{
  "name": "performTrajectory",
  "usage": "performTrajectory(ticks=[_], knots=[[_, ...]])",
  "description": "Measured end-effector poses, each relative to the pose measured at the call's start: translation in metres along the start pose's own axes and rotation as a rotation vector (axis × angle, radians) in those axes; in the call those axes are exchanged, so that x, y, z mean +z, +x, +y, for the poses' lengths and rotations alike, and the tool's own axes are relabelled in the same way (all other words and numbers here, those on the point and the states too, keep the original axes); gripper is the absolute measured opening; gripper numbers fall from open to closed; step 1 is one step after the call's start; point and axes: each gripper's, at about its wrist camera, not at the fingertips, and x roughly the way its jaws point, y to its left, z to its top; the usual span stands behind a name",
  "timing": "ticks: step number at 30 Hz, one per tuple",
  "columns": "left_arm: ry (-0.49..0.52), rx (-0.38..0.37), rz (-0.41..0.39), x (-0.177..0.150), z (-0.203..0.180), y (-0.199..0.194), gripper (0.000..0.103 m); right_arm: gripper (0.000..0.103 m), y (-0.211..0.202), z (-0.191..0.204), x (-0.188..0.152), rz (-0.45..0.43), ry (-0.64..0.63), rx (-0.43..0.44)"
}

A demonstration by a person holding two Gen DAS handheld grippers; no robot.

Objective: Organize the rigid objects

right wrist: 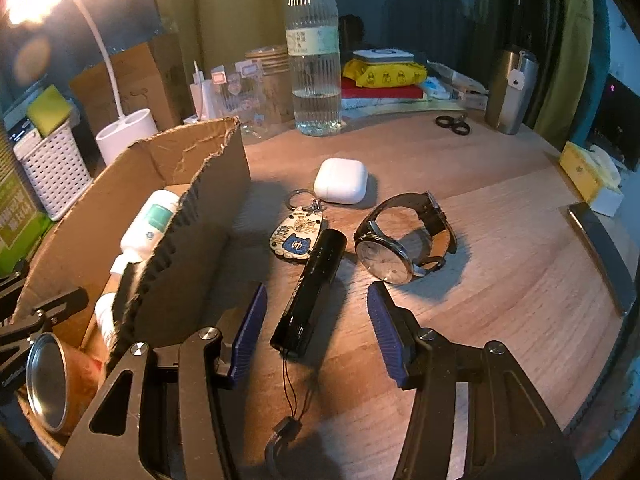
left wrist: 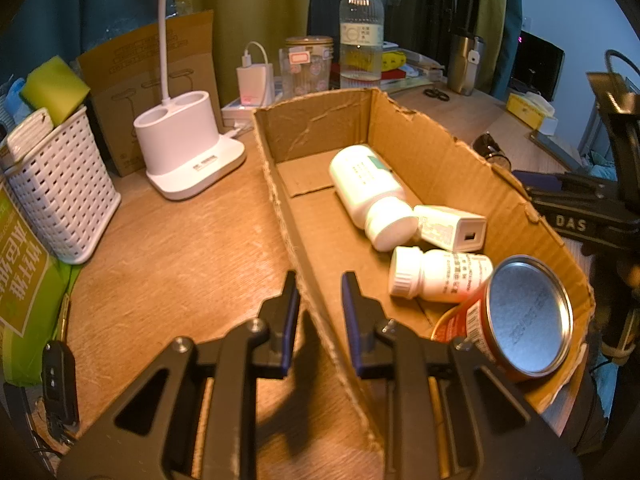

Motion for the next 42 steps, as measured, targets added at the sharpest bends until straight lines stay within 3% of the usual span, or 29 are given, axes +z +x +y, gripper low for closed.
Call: performTrajectory(ticks=[6, 14, 26, 42], knots=[[0.000, 0.000, 0.000, 0.000, 0.000, 0.000, 0.022, 0.045, 0.010, 0.004, 0.004, 0.026, -0.012, 0.003], [-0.001, -0.001, 0.001, 0.000, 0.000, 0.000, 0.022, 0.041, 0.022, 0.008, 0.007, 0.044, -0.031, -0.007], [-0.001, 0.000, 0.000, 0.000, 0.000, 0.000, 0.022, 0.022, 0.031, 0.002, 0.002, 0.055, -0.012, 0.008], [-0.001, 0.000, 0.000, 0.000, 0.000, 0.000, 0.022, 0.022, -0.007, 0.008, 0.011, -0.039, -0.018, 0.019]])
